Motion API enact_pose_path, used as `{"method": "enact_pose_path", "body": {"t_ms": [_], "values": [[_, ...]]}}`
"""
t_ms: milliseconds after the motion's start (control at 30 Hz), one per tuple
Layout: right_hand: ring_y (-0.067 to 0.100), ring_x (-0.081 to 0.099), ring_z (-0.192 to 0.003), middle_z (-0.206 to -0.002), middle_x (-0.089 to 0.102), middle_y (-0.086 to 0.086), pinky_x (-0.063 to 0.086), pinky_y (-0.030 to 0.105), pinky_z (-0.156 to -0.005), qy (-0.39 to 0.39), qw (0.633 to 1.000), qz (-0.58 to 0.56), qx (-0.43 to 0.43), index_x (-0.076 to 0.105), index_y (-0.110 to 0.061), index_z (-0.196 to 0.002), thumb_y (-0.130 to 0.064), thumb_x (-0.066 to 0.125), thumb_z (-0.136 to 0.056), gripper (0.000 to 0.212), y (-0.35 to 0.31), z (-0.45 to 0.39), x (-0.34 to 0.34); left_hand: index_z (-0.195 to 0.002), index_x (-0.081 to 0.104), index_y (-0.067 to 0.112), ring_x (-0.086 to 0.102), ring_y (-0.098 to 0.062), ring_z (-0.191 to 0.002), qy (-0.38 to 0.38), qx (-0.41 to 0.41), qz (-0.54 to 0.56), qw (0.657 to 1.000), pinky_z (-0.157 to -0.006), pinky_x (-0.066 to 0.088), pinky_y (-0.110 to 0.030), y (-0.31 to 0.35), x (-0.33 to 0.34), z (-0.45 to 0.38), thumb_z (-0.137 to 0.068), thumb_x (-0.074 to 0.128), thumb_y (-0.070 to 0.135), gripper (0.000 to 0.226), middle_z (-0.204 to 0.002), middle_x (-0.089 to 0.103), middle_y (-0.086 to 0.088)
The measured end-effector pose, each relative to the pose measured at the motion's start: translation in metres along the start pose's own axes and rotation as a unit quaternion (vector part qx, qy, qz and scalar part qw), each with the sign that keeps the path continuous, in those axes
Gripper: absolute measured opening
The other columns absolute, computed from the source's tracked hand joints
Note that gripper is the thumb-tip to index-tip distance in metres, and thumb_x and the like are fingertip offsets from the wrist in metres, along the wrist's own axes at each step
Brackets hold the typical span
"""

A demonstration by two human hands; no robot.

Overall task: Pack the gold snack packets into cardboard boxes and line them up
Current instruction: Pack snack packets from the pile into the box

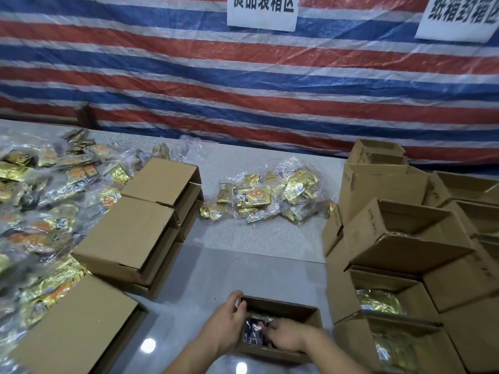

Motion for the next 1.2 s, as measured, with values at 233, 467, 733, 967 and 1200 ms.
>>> {"method": "enact_pose_path", "body": {"t_ms": [233, 467, 733, 967, 1200], "values": [[0.018, 0.040, -0.138, -0.152, 0.045, 0.002, 0.026, 0.031, -0.114, -0.006, 0.999, -0.039, 0.031, 0.055, -0.028, -0.138, -0.067, 0.028, -0.095, 0.064, 0.001, 0.007, 0.002, -0.127, 0.043, 0.031, 0.060, -0.013, -0.095, 0.007, 0.006, -0.045, 0.999, -0.084, 0.044, -0.024, 0.006, -0.003, 0.003, -0.104, 0.033, 0.038, 0.026, -0.109, 0.064, 0.000], [0.011, 0.064, -0.074, -0.078, 0.068, 0.001, 0.051, 0.029, -0.069, 0.155, 0.973, -0.139, -0.101, 0.063, -0.020, -0.077, -0.052, 0.050, -0.091, 0.037, -0.017, 0.058, -0.039, -0.127, 0.046, 0.032, 0.055, -0.010, -0.116, -0.012, 0.015, -0.103, 0.994, -0.100, 0.040, -0.025, 0.002, -0.009, 0.010, -0.102, 0.033, 0.044, 0.031, -0.128, 0.059, 0.000], [0.021, 0.063, -0.076, -0.072, 0.064, -0.003, 0.049, 0.031, -0.069, 0.361, 0.885, -0.287, -0.068, 0.062, -0.020, -0.075, -0.023, 0.054, -0.094, 0.021, 0.029, 0.049, -0.148, -0.141, 0.037, 0.010, 0.044, -0.029, -0.128, 0.114, 0.079, -0.270, 0.953, -0.103, 0.039, -0.040, 0.096, -0.054, -0.118, -0.099, 0.044, 0.037, 0.051, -0.142, 0.044, -0.011], [0.013, 0.057, -0.107, -0.122, 0.056, -0.005, 0.044, 0.032, -0.100, 0.337, 0.893, -0.297, -0.031, 0.055, -0.023, -0.128, -0.034, 0.055, -0.095, 0.035, 0.059, -0.022, -0.165, -0.152, 0.010, 0.009, 0.027, -0.033, -0.142, 0.171, 0.114, -0.528, 0.824, -0.115, 0.024, -0.050, 0.149, -0.067, -0.259, -0.085, 0.065, 0.047, 0.095, -0.155, 0.025, -0.016], [0.016, 0.057, -0.112, -0.123, 0.056, -0.002, 0.046, 0.034, -0.100, 0.319, 0.907, -0.271, -0.042, 0.052, -0.022, -0.131, -0.035, 0.054, -0.096, 0.037, 0.069, -0.050, -0.165, -0.153, 0.005, 0.010, 0.024, -0.035, -0.144, 0.110, 0.043, -0.580, 0.806, -0.118, 0.017, -0.052, 0.121, -0.059, -0.348, -0.074, 0.073, 0.052, 0.112, -0.156, 0.021, -0.018]]}}
Point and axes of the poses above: each hand's wrist, its own z-axis away from the middle knuckle, its own x-axis out of the palm, y = z × x, the point moved 8 cm from there along -z, towards the middle knuckle
